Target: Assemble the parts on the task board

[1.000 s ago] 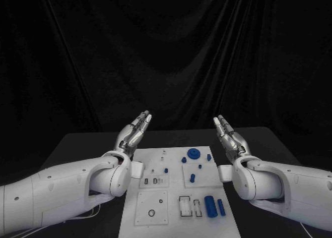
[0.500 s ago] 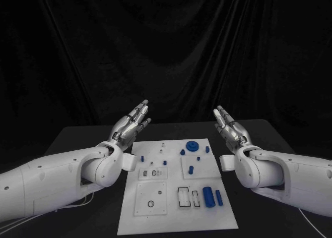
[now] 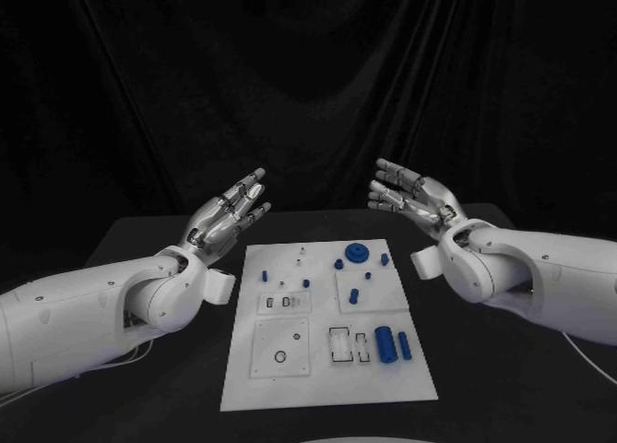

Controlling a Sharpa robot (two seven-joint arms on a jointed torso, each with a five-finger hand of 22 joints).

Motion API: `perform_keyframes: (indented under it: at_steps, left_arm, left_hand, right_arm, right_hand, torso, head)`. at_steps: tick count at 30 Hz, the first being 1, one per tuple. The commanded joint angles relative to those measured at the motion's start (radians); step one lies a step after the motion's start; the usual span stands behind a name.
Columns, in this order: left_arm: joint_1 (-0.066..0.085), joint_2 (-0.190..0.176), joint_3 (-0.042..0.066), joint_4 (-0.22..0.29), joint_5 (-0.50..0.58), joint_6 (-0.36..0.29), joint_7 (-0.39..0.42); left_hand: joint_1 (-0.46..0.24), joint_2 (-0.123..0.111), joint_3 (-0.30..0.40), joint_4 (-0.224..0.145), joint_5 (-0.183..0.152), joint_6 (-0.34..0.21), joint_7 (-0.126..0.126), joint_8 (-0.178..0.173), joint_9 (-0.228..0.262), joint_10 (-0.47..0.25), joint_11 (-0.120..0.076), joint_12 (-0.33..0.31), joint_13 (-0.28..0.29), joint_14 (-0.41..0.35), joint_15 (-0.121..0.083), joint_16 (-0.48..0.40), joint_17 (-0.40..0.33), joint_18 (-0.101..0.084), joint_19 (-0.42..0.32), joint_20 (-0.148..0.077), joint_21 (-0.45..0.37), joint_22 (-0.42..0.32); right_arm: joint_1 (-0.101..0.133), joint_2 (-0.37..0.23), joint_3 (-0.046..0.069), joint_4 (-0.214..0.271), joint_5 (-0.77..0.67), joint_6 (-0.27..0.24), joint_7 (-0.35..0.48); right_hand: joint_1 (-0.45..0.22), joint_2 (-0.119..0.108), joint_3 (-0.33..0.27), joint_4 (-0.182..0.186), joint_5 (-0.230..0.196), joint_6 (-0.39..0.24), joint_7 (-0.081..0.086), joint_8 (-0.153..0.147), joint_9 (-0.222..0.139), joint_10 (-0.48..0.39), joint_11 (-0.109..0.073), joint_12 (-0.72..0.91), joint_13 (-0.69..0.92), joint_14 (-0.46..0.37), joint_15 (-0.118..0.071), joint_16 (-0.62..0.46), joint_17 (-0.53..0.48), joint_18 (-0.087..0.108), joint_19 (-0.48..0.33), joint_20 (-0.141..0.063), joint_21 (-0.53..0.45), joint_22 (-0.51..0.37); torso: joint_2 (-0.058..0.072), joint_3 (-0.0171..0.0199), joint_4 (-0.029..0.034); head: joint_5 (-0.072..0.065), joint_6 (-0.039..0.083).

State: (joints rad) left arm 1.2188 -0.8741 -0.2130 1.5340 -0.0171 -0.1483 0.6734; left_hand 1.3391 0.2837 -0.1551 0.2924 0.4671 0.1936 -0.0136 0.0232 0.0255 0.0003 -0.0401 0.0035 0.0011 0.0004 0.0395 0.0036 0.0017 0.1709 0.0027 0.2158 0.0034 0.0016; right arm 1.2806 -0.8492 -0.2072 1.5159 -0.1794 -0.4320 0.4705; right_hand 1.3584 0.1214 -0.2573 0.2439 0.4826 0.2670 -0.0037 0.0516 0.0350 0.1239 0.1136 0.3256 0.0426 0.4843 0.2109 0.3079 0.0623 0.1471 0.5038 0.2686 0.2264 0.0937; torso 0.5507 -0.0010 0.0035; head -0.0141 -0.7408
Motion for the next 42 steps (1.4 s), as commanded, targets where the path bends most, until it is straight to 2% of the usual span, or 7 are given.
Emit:
perform_keyframes:
  at_steps: [1, 8, 12, 20, 26, 30, 42]
  left_arm:
    - [0.003, -0.013, 0.001, 0.015, -0.050, 0.033, 0.003]
    - [0.008, -0.039, 0.001, 0.041, -0.056, -0.004, 0.005]
    - [0.010, -0.042, 0.001, 0.044, -0.057, -0.015, 0.003]
    - [0.012, -0.050, 0.001, 0.047, -0.057, -0.004, 0.000]
    - [0.012, -0.059, 0.001, 0.044, -0.057, 0.016, -0.006]
    - [0.011, -0.063, 0.001, 0.040, -0.057, 0.029, -0.011]
    - [0.011, -0.059, 0.001, 0.027, -0.057, 0.059, -0.029]
  left_hand:
    - [0.026, -0.002, 0.006, -0.005, 0.016, 0.004, 0.009, 0.003, 0.001, 0.000, 0.007, -0.003, -0.001, 0.000, 0.011, -0.004, -0.002, 0.006, 0.001, 0.001, 0.000, 0.002]
    - [0.079, -0.009, 0.009, -0.007, 0.049, 0.036, 0.020, 0.008, 0.004, 0.000, 0.014, -0.003, -0.001, 0.000, 0.012, -0.004, -0.002, 0.007, 0.003, 0.007, 0.001, 0.003]
    - [0.099, -0.012, 0.010, -0.009, 0.065, 0.045, 0.026, 0.008, 0.005, 0.000, 0.021, -0.003, -0.001, 0.000, 0.018, -0.004, -0.002, 0.007, 0.004, 0.011, 0.003, 0.004]
    - [0.118, -0.013, 0.014, -0.011, 0.076, 0.057, 0.030, 0.010, 0.006, 0.000, 0.022, -0.003, -0.001, 0.000, 0.028, -0.004, -0.002, 0.008, 0.008, 0.018, 0.006, 0.006]
    - [0.132, -0.014, 0.018, -0.015, 0.083, 0.058, 0.031, 0.009, 0.006, 0.000, 0.023, -0.003, -0.001, 0.000, 0.035, -0.004, -0.002, 0.008, 0.009, 0.022, 0.007, 0.007]
    - [0.143, -0.015, 0.022, -0.018, 0.090, 0.060, 0.033, 0.010, 0.006, 0.000, 0.024, -0.003, -0.001, 0.000, 0.041, -0.004, -0.002, 0.008, 0.011, 0.026, 0.008, 0.008]
    - [0.160, -0.016, 0.029, -0.023, 0.101, 0.089, 0.041, 0.015, 0.010, 0.000, 0.027, -0.003, -0.001, 0.000, 0.048, -0.004, -0.002, 0.008, 0.013, 0.031, 0.010, 0.009]
  right_arm:
    - [0.029, 0.005, 0.001, -0.008, -0.273, 0.102, -0.208]
    - [0.109, 0.048, 0.001, -0.038, -0.746, 0.248, -0.469]
    - [0.139, 0.087, 0.002, -0.064, -1.066, 0.314, -0.531]
    - [0.145, 0.177, 0.002, -0.153, -1.383, 0.332, -0.506]
    - [0.120, 0.220, 0.002, -0.196, -1.517, 0.317, -0.506]
    - [0.096, 0.246, 0.002, -0.224, -1.586, 0.282, -0.522]
    - [0.043, 0.308, 0.002, -0.305, -1.629, 0.249, -0.528]
  right_hand:
    - [0.126, -0.002, 0.043, -0.057, 0.051, 0.055, 0.050, 0.021, 0.007, 0.095, 0.045, 0.109, 0.011, 0.219, 0.005, 0.071, 0.016, -0.001, 0.202, 0.018, 0.048, 0.006]
    - [0.158, -0.016, 0.074, -0.077, -0.084, 0.203, 0.078, 0.054, 0.018, 0.303, 0.046, 0.201, 0.020, 0.527, -0.105, 0.127, 0.081, 0.038, 0.466, -0.049, 0.100, 0.015]
    - [0.108, -0.055, 0.089, -0.042, -0.296, 0.411, 0.062, 0.102, 0.038, 0.479, 0.007, 0.187, 0.019, 0.718, -0.170, 0.187, 0.143, 0.037, 0.639, -0.115, 0.149, 0.035]
    - [0.173, -0.101, 0.199, -0.117, -0.183, 0.580, 0.051, 0.097, 0.049, 0.673, -0.035, 0.026, 0.021, 0.862, -0.235, 0.448, 0.376, 0.034, 0.800, -0.189, 0.300, 0.150]
    - [0.179, -0.152, 0.331, -0.124, -0.158, 0.613, 0.039, 0.070, 0.057, 0.736, -0.046, -0.051, 0.022, 0.923, -0.253, 0.760, 0.710, 0.029, 0.774, -0.206, 0.469, 0.293]
    - [0.091, -0.211, 0.353, -0.076, -0.332, 0.645, 0.035, 0.068, 0.073, 0.783, -0.054, -0.064, 0.027, 0.981, -0.259, 0.919, 0.914, 0.030, 0.766, -0.210, 0.590, 0.414]
    - [0.081, -0.233, 0.387, -0.070, -0.277, 0.648, 0.037, 0.058, 0.085, 0.806, -0.053, -0.067, 0.028, 1.007, -0.261, 0.992, 1.021, 0.016, 0.778, -0.212, 0.705, 0.555]
  torso:
    - [0.000, 0.0000, 0.0009]
    - [0.004, -0.0007, 0.0017]
    - [0.006, -0.0024, 0.0035]
    - [0.021, -0.0062, 0.0132]
    - [0.036, -0.0039, 0.0273]
    - [0.045, -0.0007, 0.0355]
    - [0.045, -0.0020, 0.0320]
  head:
    - [0.002, -0.017]
    - [0.012, -0.037]
    - [0.023, -0.051]
    - [0.031, -0.059]
    - [0.010, -0.048]
    - [-0.005, -0.046]
    - [-0.003, -0.068]
